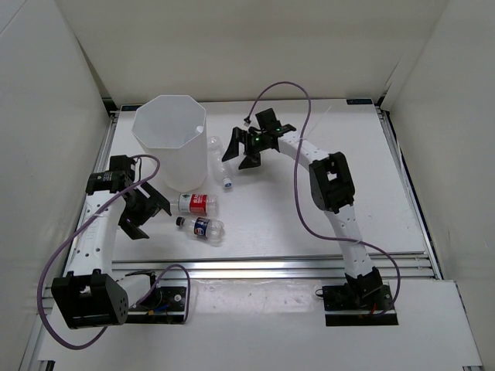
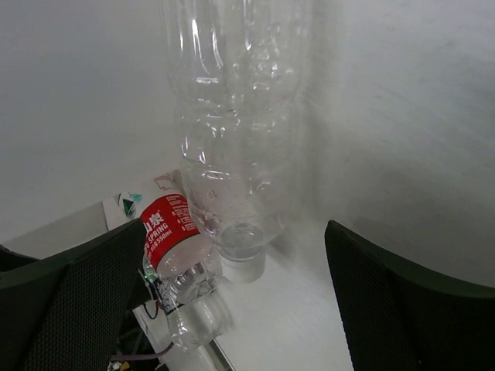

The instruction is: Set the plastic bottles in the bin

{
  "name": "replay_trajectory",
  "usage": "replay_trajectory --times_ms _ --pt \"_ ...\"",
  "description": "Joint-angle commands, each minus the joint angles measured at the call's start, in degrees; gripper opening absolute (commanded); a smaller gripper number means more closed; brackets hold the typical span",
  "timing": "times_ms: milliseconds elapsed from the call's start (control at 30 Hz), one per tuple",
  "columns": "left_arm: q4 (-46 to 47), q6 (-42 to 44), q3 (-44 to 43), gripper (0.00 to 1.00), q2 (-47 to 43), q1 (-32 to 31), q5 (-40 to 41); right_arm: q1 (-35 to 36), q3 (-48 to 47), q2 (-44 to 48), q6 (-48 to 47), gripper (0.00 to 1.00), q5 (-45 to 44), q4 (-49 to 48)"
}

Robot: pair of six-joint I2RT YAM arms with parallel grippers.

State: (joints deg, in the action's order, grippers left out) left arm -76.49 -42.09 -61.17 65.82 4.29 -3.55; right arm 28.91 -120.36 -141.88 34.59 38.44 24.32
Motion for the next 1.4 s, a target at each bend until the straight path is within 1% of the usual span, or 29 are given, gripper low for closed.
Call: replay_trajectory --times_ms 0,200,233,300,333,400,433,500,533,567,600,633,667,700,733,800,833,867,933,1000,1033,1067,1133,1167,1200,1233,1267,1300,1367 --pt "0.1 -0.4 0.4 1.00 -1.4 -0.3 -1.3 2.2 -1.9 -1.7 1.6 1.00 -1.0 1.8" --pt "-1.0 0.2 0.4 1.00 -0.8 -0.3 -1.3 3.3 -5.1 -6.6 4.3 1.00 2.6 0.6" --pt "-1.0 0.2 0.4 1.00 -0.8 -0.3 -1.3 3.3 -5.2 -7.3 5.3 0.98 3.1 0.6" --pt "-1.0 0.2 0.4 1.00 -0.8 -0.3 -1.3 3.3 -5.2 -7.4 5.3 0.85 4.3 0.6" --pt "-1.0 0.2 1.1 1.00 -0.8 -0.3 -1.3 3.3 -5.2 -6.6 5.3 0.68 4.3 0.6" --pt "-0.5 0.2 1.7 1.00 -0.3 -0.3 -1.3 1.9 -0.3 -3.0 3.6 0.46 4.3 0.6" --pt "-0.5 0.2 1.7 1.00 -0.3 -0.3 -1.3 1.9 1.9 -1.5 3.0 0.31 3.3 0.6" --pt "0.3 0.2 1.7 1.00 0.3 -0.3 -1.3 -0.1 8.1 1.7 1.7 0.26 2.5 0.6" --pt "1.0 0.2 1.7 0.95 0.3 -0.3 -1.3 -0.1 9.9 5.3 -0.3 0.23 2.0 0.6" --pt "1.0 0.2 1.7 0.95 0.9 0.3 -1.3 -1.6 11.6 7.2 -1.4 0.19 2.0 2.6" --pt "1.7 -0.4 1.7 0.95 0.9 0.3 -1.3 -1.6 13.2 11.5 -2.3 0.18 1.4 3.5" --pt "2.2 -0.4 1.7 0.95 1.5 0.8 -1.3 -3.1 17.0 14.2 -2.9 0.16 0.9 4.1" --pt "2.2 -0.4 1.7 0.95 1.5 0.8 -1.3 -3.6 19.3 16.9 -2.9 0.16 0.9 4.1" --pt "2.9 -0.4 1.7 0.95 1.5 0.8 -1.3 -3.6 21.2 22.7 -2.9 0.16 0.2 4.1" --pt "3.8 -0.9 1.7 0.95 1.5 1.3 -1.3 -4.3 23.0 25.6 -2.9 0.15 -0.3 4.1" --pt "4.6 -0.9 2.3 0.95 2.0 1.9 -2.7 -4.3 21.8 32.0 -2.4 0.13 -0.9 4.1" --pt "4.6 -0.9 3.1 0.95 2.0 1.9 -2.7 -4.3 20.2 33.4 -1.9 0.12 -0.9 4.6" --pt "5.4 -0.9 3.9 0.95 2.6 2.4 -3.3 -3.6 14.9 34.9 -1.4 0.12 -1.5 4.6" --pt "6.0 -0.9 5.1 0.95 3.3 2.4 -3.8 -1.2 7.2 34.9 -1.4 0.11 -3.5 4.6" --pt "6.5 -0.9 5.7 0.95 3.9 2.4 -3.8 0.7 -1.7 31.2 -0.8 0.09 -4.1 5.1" --pt "6.5 -0.9 5.7 0.95 4.4 2.4 -3.8 2.7 -11.0 29.2 -0.8 0.09 -4.1 4.6" --pt "6.5 -0.9 6.2 0.95 4.4 2.4 -4.4 3.7 -16.1 24.6 -0.3 0.09 -4.1 4.6" --pt "6.5 -0.4 6.2 0.95 4.4 2.4 -5.7 7.0 -23.4 20.8 -0.3 0.09 -5.8 0.1" --pt "6.5 -0.4 6.9 0.95 5.0 2.4 -5.7 8.1 -24.6 19.2 -0.9 0.09 -7.4 -2.8" --pt "6.0 -0.4 6.9 0.95 5.0 1.6 -6.5 9.9 -22.9 19.2 -0.9 0.09 -8.8 -9.3" --pt "6.0 0.2 6.9 0.95 5.6 1.6 -6.5 10.7 -22.0 18.7 -1.7 0.09 -10.7 -11.6" --pt "4.5 0.2 6.9 0.95 5.6 1.0 -6.5 11.6 -22.0 17.2 -2.4 0.09 -15.2 -13.2" --pt "4.0 0.8 6.9 0.95 5.6 1.0 -6.5 12.3 -24.0 15.9 -3.5 0.09 -16.7 -14.4" --pt "3.2 1.3 5.4 0.95 5.6 0.4 -5.9 14.2 -26.2 12.8 -7.1 0.13 -18.9 -16.5"
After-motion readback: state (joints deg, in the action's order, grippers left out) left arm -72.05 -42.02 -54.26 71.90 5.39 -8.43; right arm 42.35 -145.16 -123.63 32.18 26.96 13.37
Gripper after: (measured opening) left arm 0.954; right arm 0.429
